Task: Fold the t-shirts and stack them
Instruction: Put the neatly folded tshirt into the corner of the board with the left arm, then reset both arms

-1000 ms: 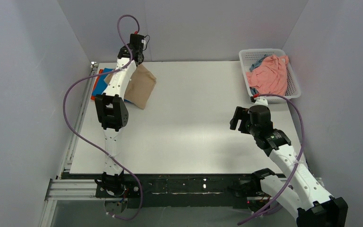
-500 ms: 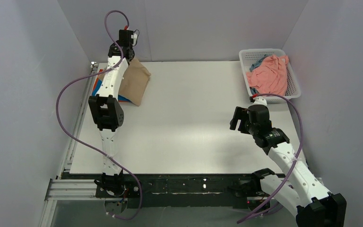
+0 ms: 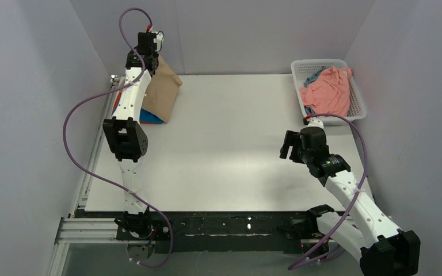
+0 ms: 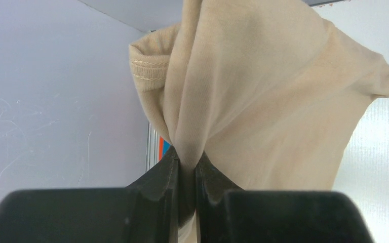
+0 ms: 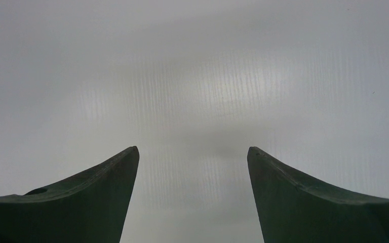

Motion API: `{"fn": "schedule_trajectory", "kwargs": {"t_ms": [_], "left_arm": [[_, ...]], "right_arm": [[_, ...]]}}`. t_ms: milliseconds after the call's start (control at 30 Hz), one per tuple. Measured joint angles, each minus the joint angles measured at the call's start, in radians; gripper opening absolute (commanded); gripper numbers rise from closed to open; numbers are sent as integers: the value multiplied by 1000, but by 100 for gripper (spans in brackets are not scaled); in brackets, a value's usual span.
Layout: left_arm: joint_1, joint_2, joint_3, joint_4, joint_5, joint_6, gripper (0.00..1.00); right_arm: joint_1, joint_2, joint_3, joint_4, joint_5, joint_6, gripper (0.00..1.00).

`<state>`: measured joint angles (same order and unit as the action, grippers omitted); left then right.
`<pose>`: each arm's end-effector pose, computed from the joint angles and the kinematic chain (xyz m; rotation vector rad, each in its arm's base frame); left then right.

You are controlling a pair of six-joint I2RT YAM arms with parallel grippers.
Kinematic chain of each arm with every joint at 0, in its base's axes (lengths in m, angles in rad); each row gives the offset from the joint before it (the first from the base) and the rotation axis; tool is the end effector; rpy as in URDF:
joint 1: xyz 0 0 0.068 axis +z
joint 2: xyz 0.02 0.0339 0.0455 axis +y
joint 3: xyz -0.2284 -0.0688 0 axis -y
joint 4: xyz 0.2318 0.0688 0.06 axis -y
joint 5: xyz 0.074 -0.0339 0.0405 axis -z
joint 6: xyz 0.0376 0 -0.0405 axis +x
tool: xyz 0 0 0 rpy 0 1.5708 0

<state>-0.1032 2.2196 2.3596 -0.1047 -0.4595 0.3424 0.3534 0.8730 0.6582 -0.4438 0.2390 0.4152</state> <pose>0.4859 -0.0336 0.3911 -0.0233 1.5640 0.5409 0.1906 0.0608 0.2301 0.1983 2.2033 0.1604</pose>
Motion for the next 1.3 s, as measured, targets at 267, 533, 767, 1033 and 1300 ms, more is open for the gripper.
{"fn": "schedule_trajectory", "kwargs": {"t_ms": [267,533,767,1033,1300], "left_arm": [[45,0,-74,51,34,2,0],[142,2,-123,114,122,-40,4],[253,56,-151,171,163,-153,98],[296,43,-159,135,189,-278,98],[193,-211,-445,51,261,-496,98]], "right_arm": [[0,14,3,-11,11,0,86],[0,17,49,-79,10,4,85],[0,17,103,-158,-3,27,85],[0,18,147,-169,-26,42,86],[0,-29,135,-181,-28,50,87]]}}
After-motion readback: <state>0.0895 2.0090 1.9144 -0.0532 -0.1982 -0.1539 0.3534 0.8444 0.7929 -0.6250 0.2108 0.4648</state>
